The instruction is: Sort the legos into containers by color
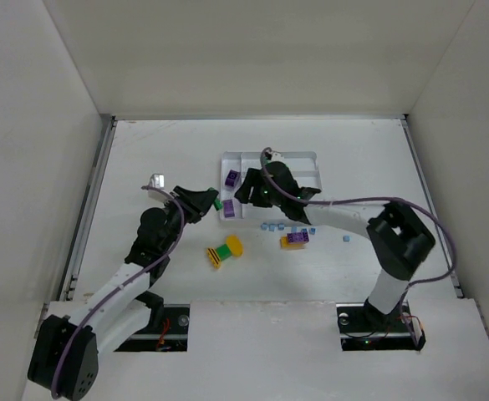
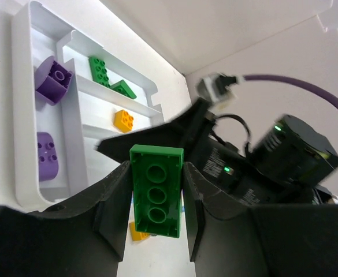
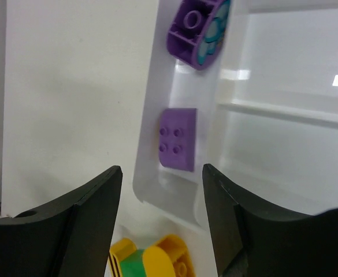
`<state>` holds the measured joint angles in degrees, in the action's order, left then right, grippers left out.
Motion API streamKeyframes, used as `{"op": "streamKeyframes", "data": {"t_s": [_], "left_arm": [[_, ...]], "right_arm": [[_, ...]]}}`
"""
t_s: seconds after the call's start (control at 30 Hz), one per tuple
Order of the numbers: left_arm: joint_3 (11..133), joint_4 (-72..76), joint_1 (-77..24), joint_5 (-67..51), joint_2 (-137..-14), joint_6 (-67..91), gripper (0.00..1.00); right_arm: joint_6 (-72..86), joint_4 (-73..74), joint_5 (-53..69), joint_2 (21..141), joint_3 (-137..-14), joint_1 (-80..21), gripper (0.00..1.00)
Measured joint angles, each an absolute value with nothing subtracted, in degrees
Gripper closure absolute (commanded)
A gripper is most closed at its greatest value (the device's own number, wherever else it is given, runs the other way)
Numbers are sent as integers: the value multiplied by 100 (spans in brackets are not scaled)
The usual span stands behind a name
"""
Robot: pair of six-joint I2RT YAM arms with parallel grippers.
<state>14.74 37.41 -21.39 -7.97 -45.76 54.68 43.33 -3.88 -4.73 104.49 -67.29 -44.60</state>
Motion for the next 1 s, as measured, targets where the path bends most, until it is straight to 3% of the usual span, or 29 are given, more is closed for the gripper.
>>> {"op": "streamKeyframes", "data": {"t_s": [0.4,0.73,1.0], "left_arm": [[3907,3634,-3409,569,-7813,5256,76],[6040,3065,-3459,1723,-10412,6191,72],[7253,2231,-3439,2206,-11395,7065,67]], "right_arm": [[4283,-1372,-884,6560,-3599,-2915,36],[4215,-1455,-878,6217,-2904,-2895,37],[4204,-1636,-788,5964,-2832,-2895,37]]}}
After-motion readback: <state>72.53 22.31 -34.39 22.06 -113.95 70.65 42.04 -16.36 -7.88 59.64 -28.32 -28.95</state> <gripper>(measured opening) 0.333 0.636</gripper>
